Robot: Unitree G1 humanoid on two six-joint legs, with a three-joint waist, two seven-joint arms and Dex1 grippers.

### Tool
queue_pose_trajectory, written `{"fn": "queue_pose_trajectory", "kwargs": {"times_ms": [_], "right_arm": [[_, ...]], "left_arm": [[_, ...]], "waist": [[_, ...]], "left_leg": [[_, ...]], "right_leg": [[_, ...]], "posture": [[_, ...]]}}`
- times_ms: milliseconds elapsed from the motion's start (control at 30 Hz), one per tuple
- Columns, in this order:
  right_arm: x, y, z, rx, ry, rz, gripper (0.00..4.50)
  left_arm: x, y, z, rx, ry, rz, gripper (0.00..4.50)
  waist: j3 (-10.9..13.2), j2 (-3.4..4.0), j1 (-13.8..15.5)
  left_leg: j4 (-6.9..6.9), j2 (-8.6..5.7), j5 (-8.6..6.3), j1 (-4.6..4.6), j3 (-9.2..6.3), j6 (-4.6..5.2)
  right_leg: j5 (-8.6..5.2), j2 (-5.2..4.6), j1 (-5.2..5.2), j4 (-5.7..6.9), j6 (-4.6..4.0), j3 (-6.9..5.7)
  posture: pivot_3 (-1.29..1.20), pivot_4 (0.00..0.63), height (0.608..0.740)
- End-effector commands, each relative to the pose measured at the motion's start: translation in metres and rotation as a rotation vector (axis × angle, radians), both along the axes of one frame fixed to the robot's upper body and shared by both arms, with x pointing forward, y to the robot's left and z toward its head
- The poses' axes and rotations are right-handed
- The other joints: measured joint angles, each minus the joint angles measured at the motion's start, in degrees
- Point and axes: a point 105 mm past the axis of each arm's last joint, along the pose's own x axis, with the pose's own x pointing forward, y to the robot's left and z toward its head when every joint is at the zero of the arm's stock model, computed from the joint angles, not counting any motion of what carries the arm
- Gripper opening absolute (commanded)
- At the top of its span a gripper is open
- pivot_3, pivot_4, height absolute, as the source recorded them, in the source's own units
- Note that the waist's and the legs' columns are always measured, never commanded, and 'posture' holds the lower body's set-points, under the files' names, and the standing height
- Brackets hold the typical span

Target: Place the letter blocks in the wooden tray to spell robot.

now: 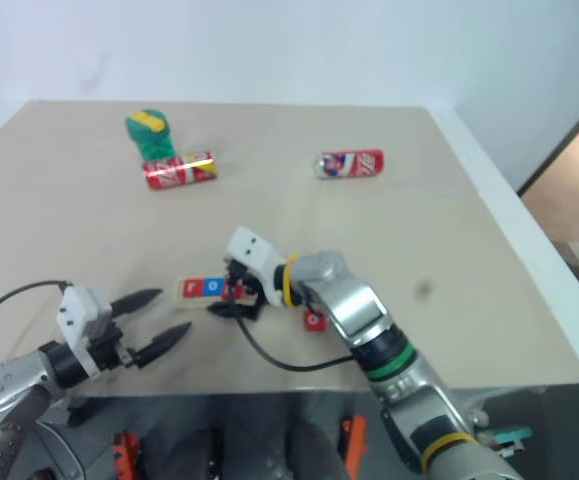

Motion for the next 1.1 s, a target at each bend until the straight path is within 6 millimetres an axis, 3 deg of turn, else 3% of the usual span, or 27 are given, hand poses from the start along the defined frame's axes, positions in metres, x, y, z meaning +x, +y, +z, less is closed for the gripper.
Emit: {"fn": "queue_pose_trajectory", "kwargs": {"times_ms": [33, 200, 367, 767, 1100], "right_arm": [[-0.004, -0.002, 0.029, 0.073, -0.05, -0.006, 3.66], [-0.017, -0.009, 0.026, 0.07, -0.009, 0.004, 1.87], [-0.028, -0.01, 0.009, 0.028, 0.067, 0.018, 0.13], [-0.009, -0.006, -0.01, -0.014, 0.013, -0.036, 0.02], [0.009, -0.002, -0.005, 0.012, -0.061, -0.068, 0.02]], "left_arm": [[-0.001, -0.004, 0.011, 0.004, -0.046, -0.036, 4.5], [-0.002, -0.005, 0.011, 0.002, -0.034, -0.058, 4.5], [-0.001, -0.007, 0.01, 0.006, -0.028, -0.068, 4.5], [-0.001, -0.007, 0.008, 0.013, -0.023, -0.058, 4.5], [-0.003, -0.007, 0.006, 0.012, -0.02, -0.046, 4.5]], "waist": [[0.0, 0.0, 0.0], [0.0, 0.0, 0.0], [0.0, 0.0, 0.0], [0.0, -0.01, 0.0], [0.0, 0.0, 0.0]], "left_leg": [[0.0, 0.0, 0.0, 0.0, 0.0, 0.0], [0.0, -0.01, 0.0, -0.01, 0.01, 0.0], [0.0, -0.01, 0.0, -0.01, 0.0, 0.0], [0.02, -0.01, 0.0, 0.0, 0.01, 0.0], [0.01, -0.01, 0.0, 0.0, 0.02, 0.0]], "right_leg": [[0.0, 0.0, 0.0, 0.0, 0.0, 0.0], [-0.01, -0.01, 0.0, 0.0, 0.01, 0.01], [-0.01, 0.0, 0.0, 0.0, 0.0, 0.01], [0.0, 0.01, 0.0, 0.0, 0.0, 0.02], [0.0, 0.01, 0.0, 0.0, 0.01, 0.03]], "posture": [[0.0, 0.15, 0.74], [0.0, 0.15, 0.74], [0.0, 0.15, 0.74], [0.0, 0.15, 0.74], [0.0, 0.15, 0.74]]}}
